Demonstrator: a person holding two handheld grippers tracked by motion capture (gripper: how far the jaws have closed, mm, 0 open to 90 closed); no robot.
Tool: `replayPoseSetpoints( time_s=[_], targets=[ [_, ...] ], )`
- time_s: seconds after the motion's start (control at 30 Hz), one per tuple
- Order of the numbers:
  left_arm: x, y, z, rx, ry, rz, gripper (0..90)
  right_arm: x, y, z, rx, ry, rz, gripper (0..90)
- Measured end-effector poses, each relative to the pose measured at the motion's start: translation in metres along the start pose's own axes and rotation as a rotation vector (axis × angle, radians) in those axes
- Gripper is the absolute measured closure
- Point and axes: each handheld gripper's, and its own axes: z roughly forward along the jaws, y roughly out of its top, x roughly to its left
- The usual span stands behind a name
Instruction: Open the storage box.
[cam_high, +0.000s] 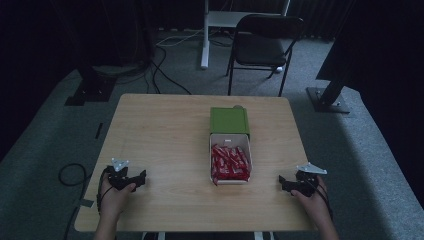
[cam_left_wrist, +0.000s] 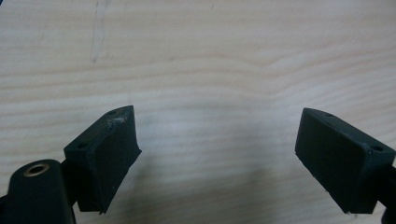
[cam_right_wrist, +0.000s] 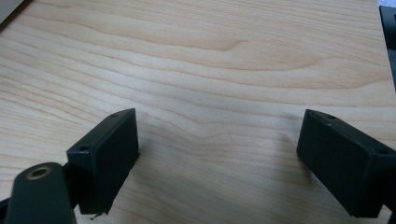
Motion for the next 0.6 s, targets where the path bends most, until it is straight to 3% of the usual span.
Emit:
replayPoseSetpoints(
  time_s=[0.33,0.6],
  targets=[
    [0.006,-0.009,0.002,0.050,0.033,0.011,13.7,0.000,0.000,0.000,0.002,0.002,-0.002,11.7],
    [0.008,-0.013,0.002,0.027,0.038,0.007,10.3,0.000,0.001,0.001,0.002,0.008,-0.007,11.6]
  ],
)
